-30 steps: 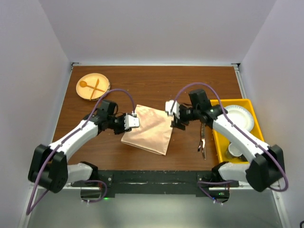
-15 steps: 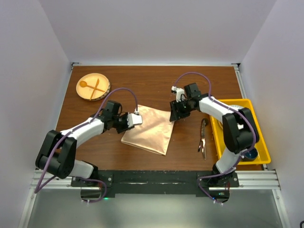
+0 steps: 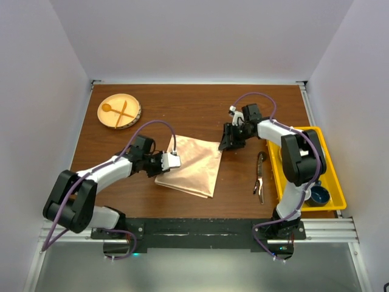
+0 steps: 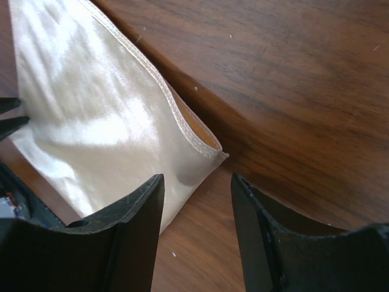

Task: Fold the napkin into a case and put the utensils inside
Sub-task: Smooth out the lower triangle-folded napkin at the center of the board.

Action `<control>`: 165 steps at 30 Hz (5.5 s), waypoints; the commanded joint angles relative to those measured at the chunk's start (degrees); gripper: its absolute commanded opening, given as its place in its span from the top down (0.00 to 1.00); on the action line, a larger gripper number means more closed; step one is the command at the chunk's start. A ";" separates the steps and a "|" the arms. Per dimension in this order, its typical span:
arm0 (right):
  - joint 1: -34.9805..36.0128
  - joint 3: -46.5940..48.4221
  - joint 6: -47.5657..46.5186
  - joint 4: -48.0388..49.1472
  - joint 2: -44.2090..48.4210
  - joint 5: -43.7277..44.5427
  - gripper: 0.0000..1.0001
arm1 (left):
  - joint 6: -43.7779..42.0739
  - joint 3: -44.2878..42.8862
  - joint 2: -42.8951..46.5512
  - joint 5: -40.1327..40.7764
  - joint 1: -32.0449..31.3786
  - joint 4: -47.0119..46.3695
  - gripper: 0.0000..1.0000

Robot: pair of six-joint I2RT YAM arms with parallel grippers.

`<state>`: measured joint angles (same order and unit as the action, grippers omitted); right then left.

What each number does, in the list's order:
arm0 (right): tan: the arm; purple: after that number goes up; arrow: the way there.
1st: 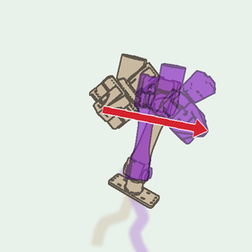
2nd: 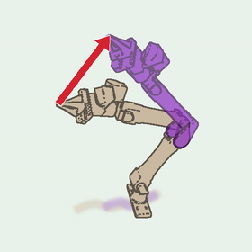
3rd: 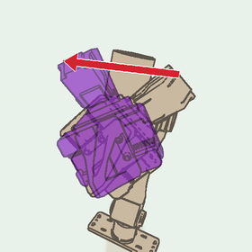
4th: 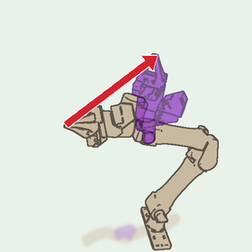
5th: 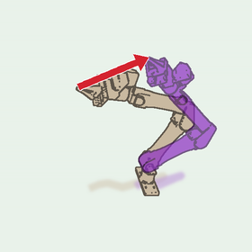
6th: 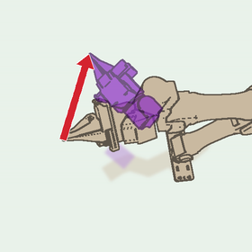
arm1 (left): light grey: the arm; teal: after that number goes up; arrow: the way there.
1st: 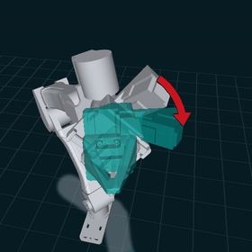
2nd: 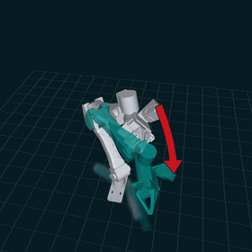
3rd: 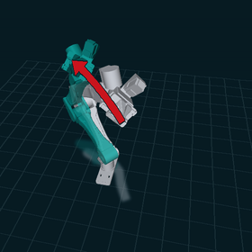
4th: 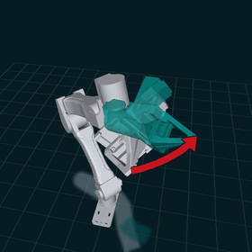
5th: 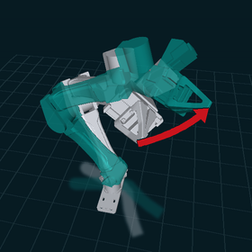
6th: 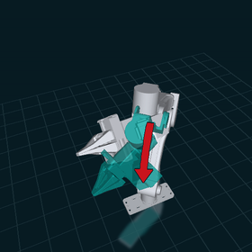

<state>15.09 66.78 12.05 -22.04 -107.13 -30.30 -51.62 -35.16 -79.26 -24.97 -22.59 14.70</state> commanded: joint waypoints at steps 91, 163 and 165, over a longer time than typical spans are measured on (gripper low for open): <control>-1.12 -16.60 7.11 4.90 14.76 -14.26 1.00 | 25.86 -12.39 -15.22 5.90 -22.06 -8.02 1.00; 2.84 -23.98 40.07 28.02 14.41 -0.54 0.02 | 33.34 -17.49 -21.11 6.87 -20.39 -10.31 1.00; 2.75 -24.07 40.59 28.11 14.84 -0.90 0.02 | 33.33 -17.49 -21.11 6.78 -20.48 -10.39 1.00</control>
<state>17.63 41.06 51.51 4.47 -92.62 -31.27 -18.55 -52.05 -99.24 -18.59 -43.51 3.66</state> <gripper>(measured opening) 0.983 0.012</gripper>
